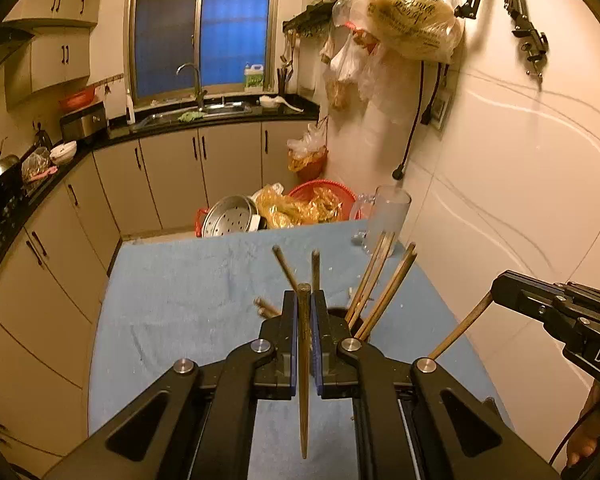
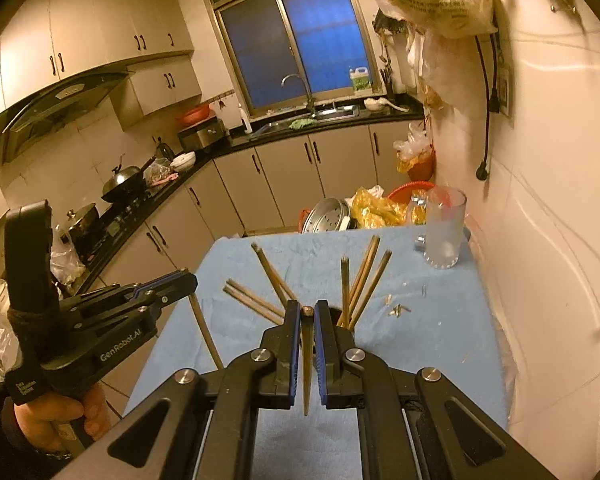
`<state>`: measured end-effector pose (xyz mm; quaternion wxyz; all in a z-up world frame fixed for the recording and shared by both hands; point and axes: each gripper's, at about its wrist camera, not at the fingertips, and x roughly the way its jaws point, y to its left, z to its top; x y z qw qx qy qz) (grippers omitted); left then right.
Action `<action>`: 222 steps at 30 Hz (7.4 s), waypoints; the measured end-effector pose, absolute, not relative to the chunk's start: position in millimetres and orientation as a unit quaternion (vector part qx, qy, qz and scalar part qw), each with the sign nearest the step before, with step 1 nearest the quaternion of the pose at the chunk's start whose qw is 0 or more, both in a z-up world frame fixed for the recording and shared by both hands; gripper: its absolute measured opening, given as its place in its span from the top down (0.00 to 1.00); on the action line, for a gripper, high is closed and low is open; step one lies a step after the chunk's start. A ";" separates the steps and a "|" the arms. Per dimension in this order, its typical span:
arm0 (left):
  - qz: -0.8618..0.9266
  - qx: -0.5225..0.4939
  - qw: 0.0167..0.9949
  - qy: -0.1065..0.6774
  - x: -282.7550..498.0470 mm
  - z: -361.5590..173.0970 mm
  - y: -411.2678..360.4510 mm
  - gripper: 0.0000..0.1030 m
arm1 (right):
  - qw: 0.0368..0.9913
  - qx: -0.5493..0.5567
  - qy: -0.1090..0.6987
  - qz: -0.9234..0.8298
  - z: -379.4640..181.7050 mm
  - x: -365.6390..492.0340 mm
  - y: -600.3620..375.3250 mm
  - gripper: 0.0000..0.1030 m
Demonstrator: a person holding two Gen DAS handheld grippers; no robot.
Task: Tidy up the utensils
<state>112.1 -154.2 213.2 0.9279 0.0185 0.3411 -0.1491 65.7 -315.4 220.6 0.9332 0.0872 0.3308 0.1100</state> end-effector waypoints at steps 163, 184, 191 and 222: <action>-0.063 0.018 0.972 0.226 17.6 166.9 -78.4 0.00 | 0.971 -0.011 0.215 -0.101 171.1 -50.0 -254.2 0.09; -0.063 0.027 0.978 0.196 -0.3 172.0 -80.5 0.00 | 0.978 -0.049 0.192 -0.068 171.1 -56.7 -239.5 0.09; -0.068 0.029 0.978 0.196 -2.0 172.1 -80.4 0.00 | 0.977 -0.051 0.198 -0.068 170.2 -57.5 -240.0 0.09; -0.077 0.030 0.977 0.196 0.9 172.3 -81.9 0.00 | 0.976 -0.054 0.202 -0.066 169.6 -51.5 -240.3 0.09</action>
